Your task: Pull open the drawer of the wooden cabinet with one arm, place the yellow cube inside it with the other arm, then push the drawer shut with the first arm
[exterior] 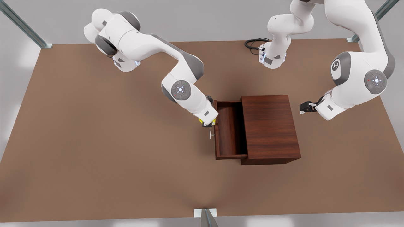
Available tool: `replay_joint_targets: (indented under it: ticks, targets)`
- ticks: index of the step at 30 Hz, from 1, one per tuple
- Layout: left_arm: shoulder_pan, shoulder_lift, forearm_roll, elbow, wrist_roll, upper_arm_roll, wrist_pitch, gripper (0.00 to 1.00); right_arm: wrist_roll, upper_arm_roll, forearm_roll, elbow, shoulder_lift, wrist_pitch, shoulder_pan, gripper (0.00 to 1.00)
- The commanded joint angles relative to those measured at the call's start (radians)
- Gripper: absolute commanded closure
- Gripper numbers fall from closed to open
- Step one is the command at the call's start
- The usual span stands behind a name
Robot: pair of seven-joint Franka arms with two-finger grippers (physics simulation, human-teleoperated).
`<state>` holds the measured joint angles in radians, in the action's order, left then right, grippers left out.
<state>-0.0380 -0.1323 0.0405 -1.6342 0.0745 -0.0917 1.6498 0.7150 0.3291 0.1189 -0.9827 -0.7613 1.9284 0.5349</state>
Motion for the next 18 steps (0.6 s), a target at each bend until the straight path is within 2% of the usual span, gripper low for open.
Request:
replay_joint_targets:
  ticks: [1, 10, 11, 12, 18]
  targets:
    - [0.000, 0.000, -0.001, 0.001, 0.033, 0.000, -0.001, 0.00, -0.585, 0.004, 0.015, 0.028, -0.032, 0.103, 0.019, 0.29]
    - [0.000, 0.000, -0.001, 0.001, 0.033, 0.000, -0.001, 0.00, -0.614, -0.005, 0.008, 0.101, -0.156, 0.267, 0.112, 0.29]
    - [0.000, 0.000, -0.001, 0.001, 0.033, 0.000, -0.001, 0.00, -0.612, -0.007, 0.008, 0.101, -0.159, 0.270, 0.117, 0.24]
    - [0.000, 0.000, -0.001, 0.001, 0.033, 0.000, 0.001, 0.00, -0.603, -0.009, 0.008, 0.101, -0.159, 0.273, 0.117, 0.00]
    - [0.029, 0.000, -0.011, 0.004, -0.051, -0.008, -0.004, 0.00, -0.603, -0.024, 0.008, 0.104, -0.145, 0.301, 0.111, 0.00]
